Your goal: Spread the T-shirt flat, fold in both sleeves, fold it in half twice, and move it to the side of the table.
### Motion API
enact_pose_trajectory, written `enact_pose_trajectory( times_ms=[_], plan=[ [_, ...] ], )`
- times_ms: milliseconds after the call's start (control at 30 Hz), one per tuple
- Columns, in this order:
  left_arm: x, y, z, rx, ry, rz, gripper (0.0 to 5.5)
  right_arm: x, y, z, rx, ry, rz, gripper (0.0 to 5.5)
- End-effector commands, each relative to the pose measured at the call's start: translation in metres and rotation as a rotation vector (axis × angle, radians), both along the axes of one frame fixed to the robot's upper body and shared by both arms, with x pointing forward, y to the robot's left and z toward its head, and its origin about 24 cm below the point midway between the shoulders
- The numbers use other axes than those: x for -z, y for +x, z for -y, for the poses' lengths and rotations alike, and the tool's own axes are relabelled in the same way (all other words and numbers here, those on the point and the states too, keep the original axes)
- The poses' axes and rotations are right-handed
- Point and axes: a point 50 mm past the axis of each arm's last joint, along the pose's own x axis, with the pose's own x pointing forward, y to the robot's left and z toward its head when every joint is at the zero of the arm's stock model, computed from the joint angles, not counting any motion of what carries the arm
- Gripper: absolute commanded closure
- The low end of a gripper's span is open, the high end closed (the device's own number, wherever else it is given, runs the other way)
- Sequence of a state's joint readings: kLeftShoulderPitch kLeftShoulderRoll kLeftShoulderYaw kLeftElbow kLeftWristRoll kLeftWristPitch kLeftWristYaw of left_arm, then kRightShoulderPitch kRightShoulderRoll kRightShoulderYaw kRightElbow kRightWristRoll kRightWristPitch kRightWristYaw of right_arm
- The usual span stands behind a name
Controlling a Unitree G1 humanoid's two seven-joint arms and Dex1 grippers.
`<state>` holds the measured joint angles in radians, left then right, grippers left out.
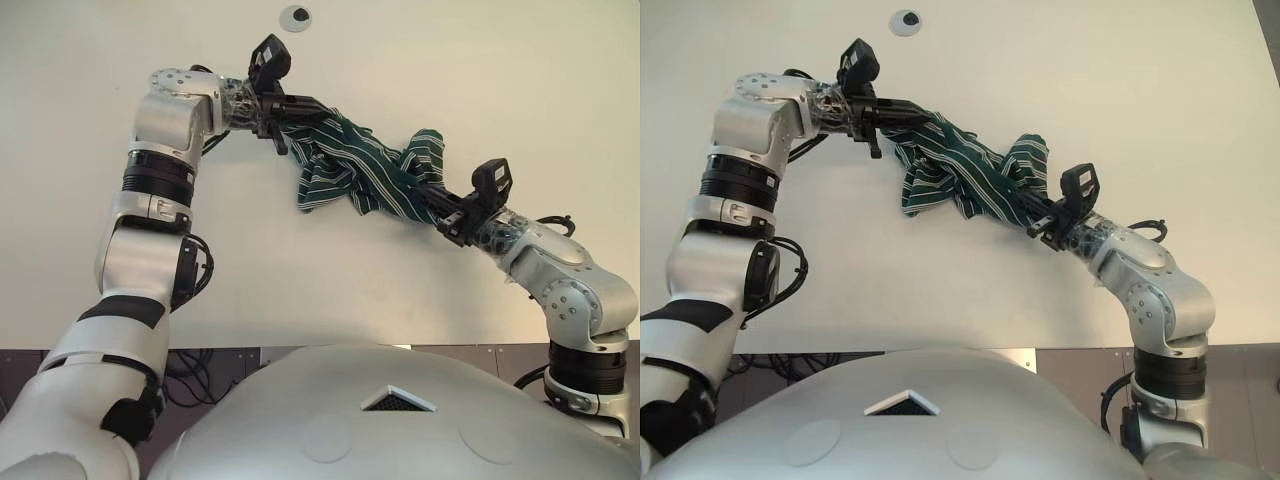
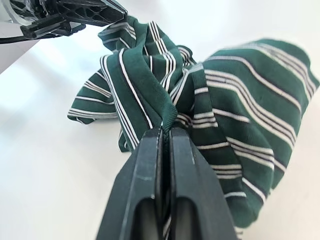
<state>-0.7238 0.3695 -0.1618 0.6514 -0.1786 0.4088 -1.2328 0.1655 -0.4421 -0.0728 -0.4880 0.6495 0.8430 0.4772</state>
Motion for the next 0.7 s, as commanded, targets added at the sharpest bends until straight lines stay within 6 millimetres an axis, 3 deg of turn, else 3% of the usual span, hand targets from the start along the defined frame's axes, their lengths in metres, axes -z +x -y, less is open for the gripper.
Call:
enact_pose_trajectory(
  times_ms=[33, 267, 533, 700],
  plan=[
    [-0.001, -0.003, -0.013, -0.007, 0.049, 0.007, 5.48, -0.01, 0.008, 0.001, 0.005, 0.026, 0.033, 5.5],
    [-0.002, 0.005, -0.014, -0.09, 0.053, 0.075, 5.48, -0.013, 0.013, 0.004, -0.006, 0.017, 0.042, 5.5],
    [0.006, 0.006, -0.008, -0.092, 0.049, 0.014, 4.34, -0.007, 0.011, 0.0, -0.015, 0.013, 0.03, 5.5],
    [0.0, 0.012, 0.002, -0.111, -0.002, 0.01, 3.55, -0.006, 0.009, -0.002, -0.015, 0.015, 0.027, 5.5]
  ],
)
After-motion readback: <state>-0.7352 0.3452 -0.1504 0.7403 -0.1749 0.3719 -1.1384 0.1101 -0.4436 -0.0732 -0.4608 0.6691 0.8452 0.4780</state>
